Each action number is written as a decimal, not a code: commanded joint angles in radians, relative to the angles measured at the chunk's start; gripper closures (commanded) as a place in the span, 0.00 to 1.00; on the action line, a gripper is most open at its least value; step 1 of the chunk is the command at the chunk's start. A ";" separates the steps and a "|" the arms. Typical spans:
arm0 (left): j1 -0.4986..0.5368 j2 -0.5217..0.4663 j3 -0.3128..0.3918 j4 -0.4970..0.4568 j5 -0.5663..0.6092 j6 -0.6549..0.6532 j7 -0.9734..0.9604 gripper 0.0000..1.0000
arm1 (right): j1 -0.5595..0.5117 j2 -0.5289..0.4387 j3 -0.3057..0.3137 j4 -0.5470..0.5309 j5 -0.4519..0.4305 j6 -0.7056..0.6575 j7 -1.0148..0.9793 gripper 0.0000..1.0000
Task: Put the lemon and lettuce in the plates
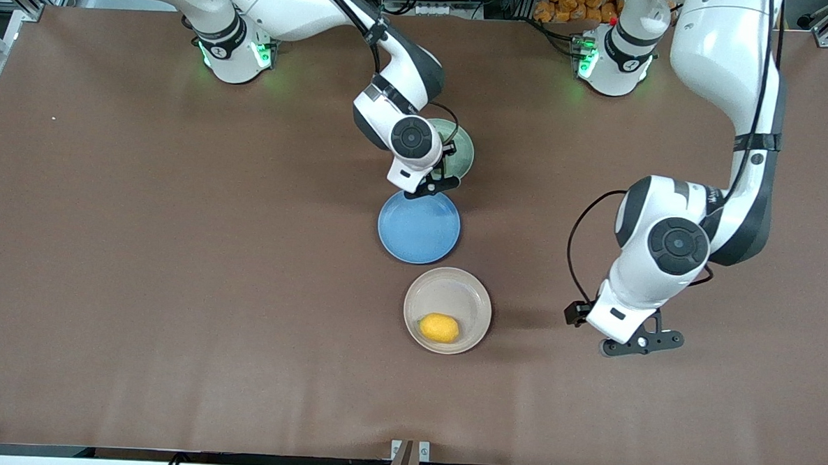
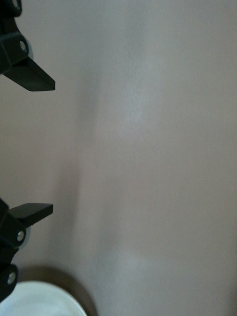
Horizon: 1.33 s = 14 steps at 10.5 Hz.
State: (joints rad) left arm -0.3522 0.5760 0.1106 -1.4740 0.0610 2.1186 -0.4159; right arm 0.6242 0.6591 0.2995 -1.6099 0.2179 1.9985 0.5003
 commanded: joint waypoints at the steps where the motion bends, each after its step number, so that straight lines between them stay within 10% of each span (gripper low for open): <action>1: 0.027 -0.100 -0.011 -0.139 -0.050 -0.003 0.046 0.00 | -0.056 -0.001 0.007 0.082 0.006 -0.151 0.011 0.00; 7: 0.093 -0.274 -0.016 -0.356 -0.142 0.012 0.101 0.00 | -0.334 -0.039 0.007 0.195 -0.014 -0.456 -0.002 0.00; 14: 0.160 -0.401 -0.011 -0.543 -0.158 0.058 0.152 0.00 | -0.573 -0.072 0.007 0.222 -0.179 -0.509 -0.002 0.00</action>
State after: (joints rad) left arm -0.2037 0.2542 0.1064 -1.9223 -0.0730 2.1373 -0.2908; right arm 0.1185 0.6004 0.2899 -1.3916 0.0690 1.5000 0.4919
